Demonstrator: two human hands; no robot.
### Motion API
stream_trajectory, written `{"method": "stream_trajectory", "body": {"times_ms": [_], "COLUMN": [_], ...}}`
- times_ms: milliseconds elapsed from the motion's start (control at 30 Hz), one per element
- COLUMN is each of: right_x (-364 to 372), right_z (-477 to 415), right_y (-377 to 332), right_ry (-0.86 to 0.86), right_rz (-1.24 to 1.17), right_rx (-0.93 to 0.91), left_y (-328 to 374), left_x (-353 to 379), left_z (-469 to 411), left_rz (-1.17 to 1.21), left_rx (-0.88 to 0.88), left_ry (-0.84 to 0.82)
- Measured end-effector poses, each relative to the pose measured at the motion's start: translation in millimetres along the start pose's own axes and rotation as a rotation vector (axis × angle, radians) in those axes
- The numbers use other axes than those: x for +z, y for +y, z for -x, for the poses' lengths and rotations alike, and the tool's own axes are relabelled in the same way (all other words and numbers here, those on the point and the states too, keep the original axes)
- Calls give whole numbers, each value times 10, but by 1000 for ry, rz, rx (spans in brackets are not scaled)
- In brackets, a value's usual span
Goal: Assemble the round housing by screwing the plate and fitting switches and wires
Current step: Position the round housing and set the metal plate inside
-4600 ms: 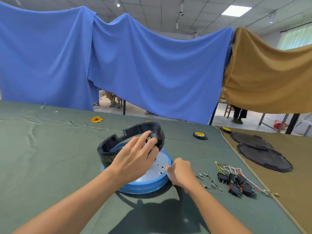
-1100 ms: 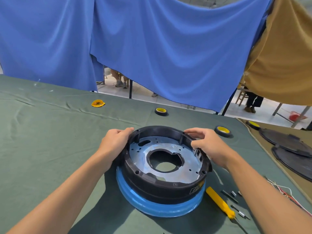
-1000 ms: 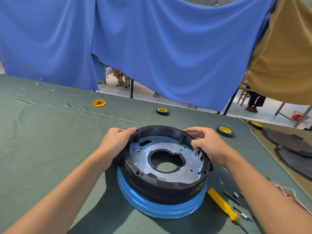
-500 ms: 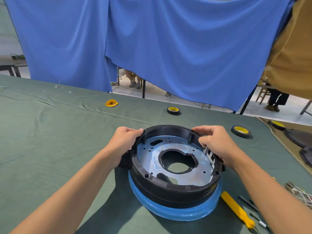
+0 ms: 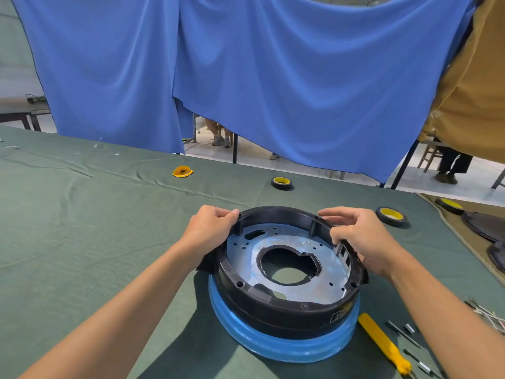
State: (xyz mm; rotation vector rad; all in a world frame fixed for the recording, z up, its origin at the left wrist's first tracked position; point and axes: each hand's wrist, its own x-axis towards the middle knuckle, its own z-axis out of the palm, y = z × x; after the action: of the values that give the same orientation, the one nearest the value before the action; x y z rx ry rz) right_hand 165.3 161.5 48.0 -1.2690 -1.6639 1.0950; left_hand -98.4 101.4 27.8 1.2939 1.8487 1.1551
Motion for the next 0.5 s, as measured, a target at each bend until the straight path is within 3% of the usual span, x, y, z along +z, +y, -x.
{"method": "stream_trajectory", "body": {"times_ms": [500], "right_x": [-107], "right_z": [44], "right_y": [56], "right_ry": [-100], "right_rz": [112], "right_rx": [16], "left_y": [-39], "left_x": [53], "left_z": [-26], "left_rz": [39], "left_rx": [-27], "left_ry": [44]}}
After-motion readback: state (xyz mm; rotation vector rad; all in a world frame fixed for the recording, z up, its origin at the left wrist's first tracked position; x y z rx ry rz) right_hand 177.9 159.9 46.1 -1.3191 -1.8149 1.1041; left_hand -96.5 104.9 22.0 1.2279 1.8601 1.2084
